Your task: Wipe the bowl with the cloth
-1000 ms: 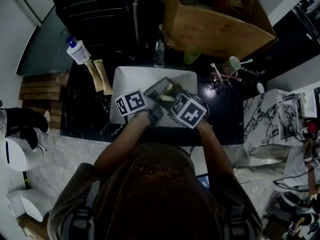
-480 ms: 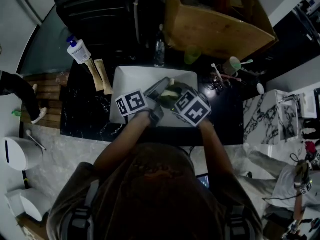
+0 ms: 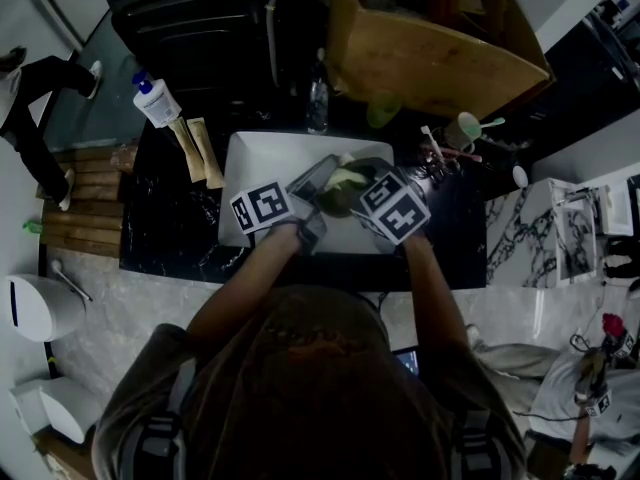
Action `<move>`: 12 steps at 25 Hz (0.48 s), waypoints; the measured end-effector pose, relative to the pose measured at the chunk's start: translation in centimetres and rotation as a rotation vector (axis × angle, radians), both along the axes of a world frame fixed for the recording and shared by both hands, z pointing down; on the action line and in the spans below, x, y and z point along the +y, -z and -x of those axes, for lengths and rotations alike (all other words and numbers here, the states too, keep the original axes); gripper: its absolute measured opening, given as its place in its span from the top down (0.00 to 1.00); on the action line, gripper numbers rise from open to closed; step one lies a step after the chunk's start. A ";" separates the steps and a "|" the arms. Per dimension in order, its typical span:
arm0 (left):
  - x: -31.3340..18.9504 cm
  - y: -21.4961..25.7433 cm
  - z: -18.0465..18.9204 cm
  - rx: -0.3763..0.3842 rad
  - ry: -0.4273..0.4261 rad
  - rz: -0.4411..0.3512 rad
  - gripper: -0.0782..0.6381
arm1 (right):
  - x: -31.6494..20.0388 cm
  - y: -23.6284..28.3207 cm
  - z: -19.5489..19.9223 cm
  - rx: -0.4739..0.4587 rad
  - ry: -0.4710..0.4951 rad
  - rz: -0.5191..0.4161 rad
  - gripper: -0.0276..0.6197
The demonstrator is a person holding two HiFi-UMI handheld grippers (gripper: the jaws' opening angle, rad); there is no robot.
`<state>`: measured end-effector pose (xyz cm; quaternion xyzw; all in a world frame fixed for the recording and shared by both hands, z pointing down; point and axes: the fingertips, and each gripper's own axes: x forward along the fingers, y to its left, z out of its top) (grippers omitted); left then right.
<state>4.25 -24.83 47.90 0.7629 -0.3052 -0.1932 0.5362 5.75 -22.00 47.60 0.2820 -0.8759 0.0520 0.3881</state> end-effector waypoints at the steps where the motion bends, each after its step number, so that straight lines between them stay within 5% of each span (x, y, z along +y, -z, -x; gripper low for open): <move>1: 0.0 0.0 0.0 0.004 0.001 0.002 0.54 | -0.1 0.0 -0.1 0.001 -0.004 -0.004 0.90; 12: -0.2 -0.4 0.4 0.012 0.017 0.024 0.54 | -0.4 -0.2 -1.0 0.047 -0.020 -0.031 0.90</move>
